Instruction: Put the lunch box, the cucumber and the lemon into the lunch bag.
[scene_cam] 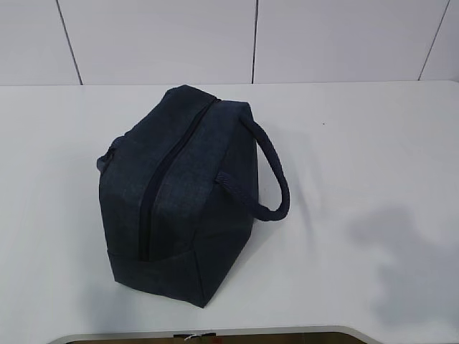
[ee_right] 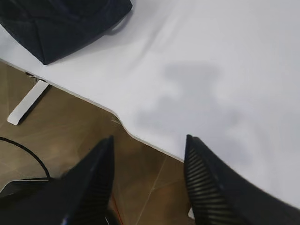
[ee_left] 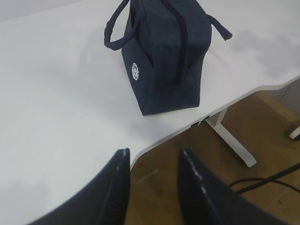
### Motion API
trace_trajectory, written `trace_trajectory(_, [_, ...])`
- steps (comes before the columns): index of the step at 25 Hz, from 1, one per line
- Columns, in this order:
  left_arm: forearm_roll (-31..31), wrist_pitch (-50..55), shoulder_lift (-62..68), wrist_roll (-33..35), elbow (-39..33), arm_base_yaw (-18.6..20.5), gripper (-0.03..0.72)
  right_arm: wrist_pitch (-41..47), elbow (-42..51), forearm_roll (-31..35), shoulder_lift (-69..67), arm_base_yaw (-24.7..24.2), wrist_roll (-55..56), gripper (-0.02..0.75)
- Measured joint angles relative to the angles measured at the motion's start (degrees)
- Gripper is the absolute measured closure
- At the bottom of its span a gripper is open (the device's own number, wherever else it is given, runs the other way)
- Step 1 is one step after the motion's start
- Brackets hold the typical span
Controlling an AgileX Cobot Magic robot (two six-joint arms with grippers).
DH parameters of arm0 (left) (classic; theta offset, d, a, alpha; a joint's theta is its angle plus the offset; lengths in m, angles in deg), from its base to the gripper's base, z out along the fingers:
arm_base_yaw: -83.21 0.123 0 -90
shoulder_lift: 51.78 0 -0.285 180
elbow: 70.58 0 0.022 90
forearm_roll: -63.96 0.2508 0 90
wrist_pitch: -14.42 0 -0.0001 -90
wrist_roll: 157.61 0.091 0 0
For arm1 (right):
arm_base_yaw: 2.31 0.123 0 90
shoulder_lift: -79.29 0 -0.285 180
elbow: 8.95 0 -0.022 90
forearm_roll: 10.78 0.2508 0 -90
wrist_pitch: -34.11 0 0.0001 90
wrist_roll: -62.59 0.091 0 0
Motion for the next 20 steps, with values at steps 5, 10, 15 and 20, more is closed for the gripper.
trace_trajectory(5, [0.1,0.0,-3.5,0.0,-3.8,0.0,0.446,-0.7,4.6,0.3,5.6,0.0,-1.8,0.345])
trace_trajectory(10, [0.1,0.0,-3.5,0.0,-6.4,0.0,0.446,-3.1,10.4,0.2,10.6,0.0,-2.0,0.345])
trace_trajectory(15, [0.2,-1.5,-3.5,0.0,-9.0,0.0,0.446,-4.2,14.8,0.2,13.6,0.0,-2.0,0.345])
trace_trajectory(20, [0.9,-4.5,-3.5,0.0,-11.8,0.0,0.446,-5.7,17.4,0.2,13.9,0.0,-2.0,0.346])
